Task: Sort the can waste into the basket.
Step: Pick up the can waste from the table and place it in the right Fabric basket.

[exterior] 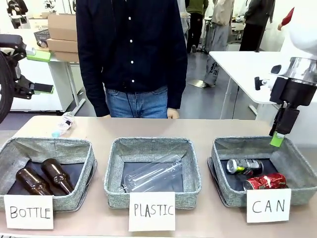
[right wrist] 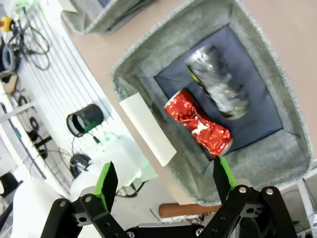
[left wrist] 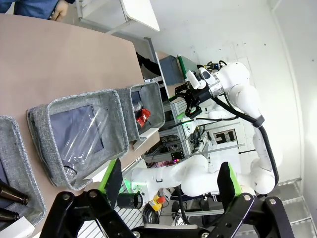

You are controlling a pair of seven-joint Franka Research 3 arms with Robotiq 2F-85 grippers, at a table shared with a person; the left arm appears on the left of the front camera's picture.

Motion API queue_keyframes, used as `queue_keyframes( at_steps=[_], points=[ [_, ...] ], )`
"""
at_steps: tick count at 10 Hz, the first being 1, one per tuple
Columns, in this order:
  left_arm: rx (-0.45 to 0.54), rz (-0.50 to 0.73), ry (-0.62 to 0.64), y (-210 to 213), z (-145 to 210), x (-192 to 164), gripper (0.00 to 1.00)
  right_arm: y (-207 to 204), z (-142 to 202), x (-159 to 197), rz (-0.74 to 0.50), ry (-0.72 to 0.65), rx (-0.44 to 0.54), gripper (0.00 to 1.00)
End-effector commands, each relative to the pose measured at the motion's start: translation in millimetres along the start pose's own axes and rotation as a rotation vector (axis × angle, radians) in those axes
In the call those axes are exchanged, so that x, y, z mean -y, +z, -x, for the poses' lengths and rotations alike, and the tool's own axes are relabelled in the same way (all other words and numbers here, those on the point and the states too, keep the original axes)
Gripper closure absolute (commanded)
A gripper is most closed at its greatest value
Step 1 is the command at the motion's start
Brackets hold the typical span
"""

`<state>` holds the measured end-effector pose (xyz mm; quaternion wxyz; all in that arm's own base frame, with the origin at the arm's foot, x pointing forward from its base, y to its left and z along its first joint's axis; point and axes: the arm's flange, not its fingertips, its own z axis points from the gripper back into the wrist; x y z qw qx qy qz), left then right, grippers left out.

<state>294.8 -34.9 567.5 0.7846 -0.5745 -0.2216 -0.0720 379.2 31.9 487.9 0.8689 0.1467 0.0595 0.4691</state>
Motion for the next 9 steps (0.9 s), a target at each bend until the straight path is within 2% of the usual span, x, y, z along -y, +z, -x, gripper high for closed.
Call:
queue_keyframes(
  at_steps=[1, 2, 3, 4, 5, 6, 7, 8, 9],
  points=[
    [0.005, 0.025, -0.005, 1.0, -1.3, 0.8, 0.0, 4.6, 6.3, 5.1, 0.006, 0.035, 0.052, 0.0],
    [0.005, 0.025, -0.005, 1.0, -1.3, 0.8, 0.0, 13.4, 10.6, 3.7, -0.058, 0.095, 0.208, 0.0],
    [0.005, 0.025, -0.005, 1.0, -1.3, 0.8, 0.0, 29.0, 16.0, 1.6, -0.201, 0.04, 0.515, 0.0],
    [0.005, 0.025, -0.005, 1.0, -1.3, 0.8, 0.0, 47.9, 21.1, -1.4, -0.45, -0.044, 0.895, 0.0],
    [0.005, 0.025, -0.005, 1.0, -1.3, 0.8, 0.0, 65.0, 30.2, 1.2, -0.806, -0.175, 1.17, 0.0],
    [0.005, 0.025, -0.005, 1.0, -1.3, 0.8, 0.0, 71.1, 36.6, 8.7, -0.973, -0.243, 1.337, 0.0],
    [0.005, 0.025, -0.005, 1.0, -1.3, 0.8, 0.0, 73.0, 39.2, 15.2, -1.095, -0.242, 1.393, 0.0],
    [0.005, 0.025, -0.005, 1.0, -1.3, 0.8, 0.0, 75.1, 32.5, 22.1, -1.144, -0.343, 1.383, 0.0],
    [0.005, 0.025, -0.005, 1.0, -1.3, 0.8, 0.0, 75.4, 43.6, 0.7, -0.538, -0.037, 0.7, 0.0]
  ],
)
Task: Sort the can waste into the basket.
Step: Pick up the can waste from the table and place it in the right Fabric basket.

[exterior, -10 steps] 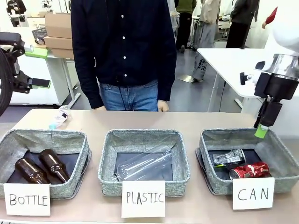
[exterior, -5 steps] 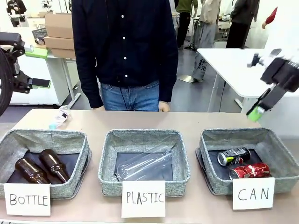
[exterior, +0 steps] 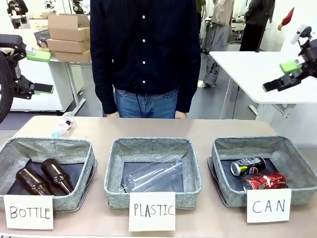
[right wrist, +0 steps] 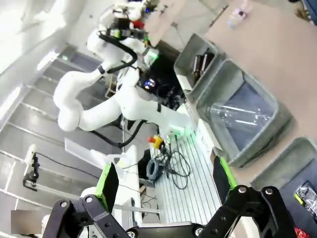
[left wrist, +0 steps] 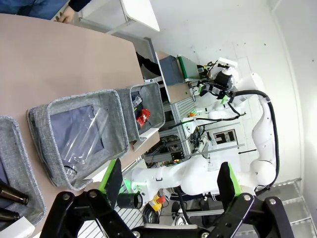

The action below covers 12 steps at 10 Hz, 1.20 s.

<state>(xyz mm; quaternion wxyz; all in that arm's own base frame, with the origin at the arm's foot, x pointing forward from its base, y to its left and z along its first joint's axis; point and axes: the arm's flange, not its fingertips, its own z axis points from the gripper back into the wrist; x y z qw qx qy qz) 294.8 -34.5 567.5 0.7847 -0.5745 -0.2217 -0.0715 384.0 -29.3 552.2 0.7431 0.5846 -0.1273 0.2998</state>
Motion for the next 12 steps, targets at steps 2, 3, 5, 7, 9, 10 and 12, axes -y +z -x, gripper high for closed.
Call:
queue_keyframes(
  at_steps=[2, 3, 5, 7, 9, 10, 12],
  points=[
    [0.005, 0.025, -0.006, 0.7, -1.2, 1.1, 0.0, -9.0, 2.2, -11.8, 0.122, 0.049, -0.117, 0.0],
    [0.005, 0.025, -0.006, 0.7, -1.2, 1.1, 0.0, -9.0, 2.2, -11.8, 0.122, 0.049, -0.117, 0.0],
    [0.005, 0.025, -0.006, 0.7, -1.2, 1.1, 0.0, -9.0, 2.2, -11.8, 0.122, 0.049, -0.117, 0.0],
    [0.005, 0.025, -0.006, 0.7, -1.2, 1.1, 0.0, -9.0, 2.2, -11.8, 0.122, 0.049, -0.117, 0.0],
    [0.005, 0.025, -0.006, 0.7, -1.2, 1.1, 0.0, -9.0, 2.2, -11.8, 0.122, 0.049, -0.117, 0.0],
    [0.005, 0.025, -0.006, 0.7, -1.2, 1.1, 0.0, -9.0, 2.2, -11.8, 0.122, 0.049, -0.117, 0.0],
    [0.005, 0.025, -0.006, 0.7, -1.2, 1.1, 0.0, -9.0, 2.2, -11.8, 0.122, 0.049, -0.117, 0.0]
  ],
)
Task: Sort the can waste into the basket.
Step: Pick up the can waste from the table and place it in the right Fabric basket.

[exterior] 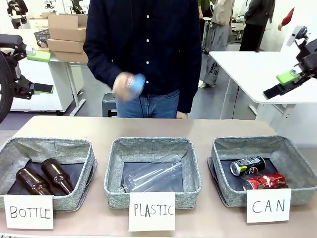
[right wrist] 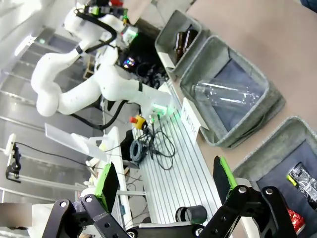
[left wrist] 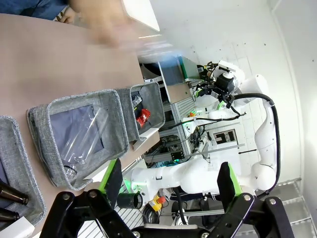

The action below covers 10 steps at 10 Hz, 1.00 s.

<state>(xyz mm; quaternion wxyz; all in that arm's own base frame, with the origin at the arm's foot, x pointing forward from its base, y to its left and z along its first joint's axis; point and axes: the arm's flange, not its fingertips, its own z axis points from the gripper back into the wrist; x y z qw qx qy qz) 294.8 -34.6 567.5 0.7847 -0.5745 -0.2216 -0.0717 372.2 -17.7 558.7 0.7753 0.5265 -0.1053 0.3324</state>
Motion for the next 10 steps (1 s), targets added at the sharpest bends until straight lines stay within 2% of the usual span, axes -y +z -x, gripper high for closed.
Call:
queue_keyframes(
  at_steps=[1, 10],
  points=[
    [0.005, 0.025, -0.006, 0.7, -1.3, 1.0, 0.0, 1.8, 0.1, 2.2, 0.021, 0.03, -0.002, 0.0],
    [0.005, 0.025, -0.006, 0.7, -1.3, 1.0, 0.0, 1.8, 0.1, 2.2, 0.021, 0.03, -0.002, 0.0]
  ],
)
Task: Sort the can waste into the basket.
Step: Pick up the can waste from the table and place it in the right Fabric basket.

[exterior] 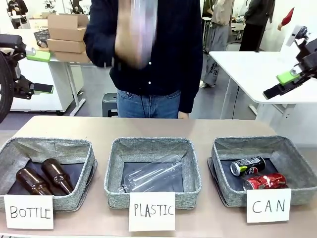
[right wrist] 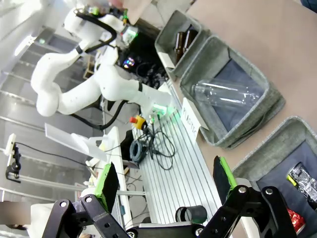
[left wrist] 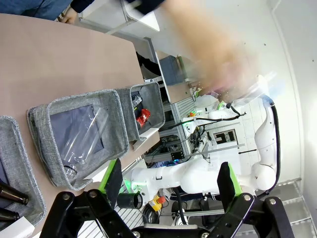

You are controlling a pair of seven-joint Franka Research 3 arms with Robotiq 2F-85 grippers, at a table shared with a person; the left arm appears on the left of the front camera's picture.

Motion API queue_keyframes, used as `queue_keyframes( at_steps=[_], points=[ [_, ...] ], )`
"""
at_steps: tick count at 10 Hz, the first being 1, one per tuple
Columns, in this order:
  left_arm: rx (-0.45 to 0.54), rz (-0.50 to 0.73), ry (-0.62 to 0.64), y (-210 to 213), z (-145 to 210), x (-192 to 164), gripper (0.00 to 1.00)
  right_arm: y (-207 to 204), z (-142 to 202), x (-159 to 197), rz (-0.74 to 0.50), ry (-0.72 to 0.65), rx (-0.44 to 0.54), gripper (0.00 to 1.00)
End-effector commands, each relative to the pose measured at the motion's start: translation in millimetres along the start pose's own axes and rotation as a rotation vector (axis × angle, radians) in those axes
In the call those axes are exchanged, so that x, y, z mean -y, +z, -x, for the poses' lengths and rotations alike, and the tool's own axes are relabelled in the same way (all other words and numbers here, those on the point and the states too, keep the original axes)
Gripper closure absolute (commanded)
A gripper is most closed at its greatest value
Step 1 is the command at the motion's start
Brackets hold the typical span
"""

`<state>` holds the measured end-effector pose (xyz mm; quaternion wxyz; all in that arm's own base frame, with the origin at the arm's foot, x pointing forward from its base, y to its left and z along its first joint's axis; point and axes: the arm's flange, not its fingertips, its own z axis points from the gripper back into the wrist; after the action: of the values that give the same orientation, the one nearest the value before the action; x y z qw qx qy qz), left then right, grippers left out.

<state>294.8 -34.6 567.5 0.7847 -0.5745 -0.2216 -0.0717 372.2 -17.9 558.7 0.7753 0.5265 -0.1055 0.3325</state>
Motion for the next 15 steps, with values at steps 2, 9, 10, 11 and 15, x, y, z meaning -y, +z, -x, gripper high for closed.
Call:
queue_keyframes(
  at_steps=[2, 9, 10, 11, 15],
  points=[
    [0.005, 0.025, -0.006, 0.7, -1.3, 1.0, 0.0, 1.7, 0.0, 2.1, 0.021, 0.029, -0.002, 0.0],
    [0.005, 0.025, -0.006, 0.7, -1.3, 1.0, 0.0, 1.7, 0.0, 2.1, 0.021, 0.029, -0.002, 0.0],
    [0.005, 0.025, -0.006, 0.7, -1.3, 1.0, 0.0, 1.7, 0.0, 2.1, 0.021, 0.029, -0.002, 0.0],
    [0.005, 0.025, -0.006, 0.7, -1.3, 1.0, 0.0, 1.7, 0.0, 2.1, 0.021, 0.029, -0.002, 0.0],
    [0.005, 0.025, -0.006, 0.7, -1.3, 1.0, 0.0, 1.7, 0.0, 2.1, 0.021, 0.029, -0.002, 0.0]
  ],
)
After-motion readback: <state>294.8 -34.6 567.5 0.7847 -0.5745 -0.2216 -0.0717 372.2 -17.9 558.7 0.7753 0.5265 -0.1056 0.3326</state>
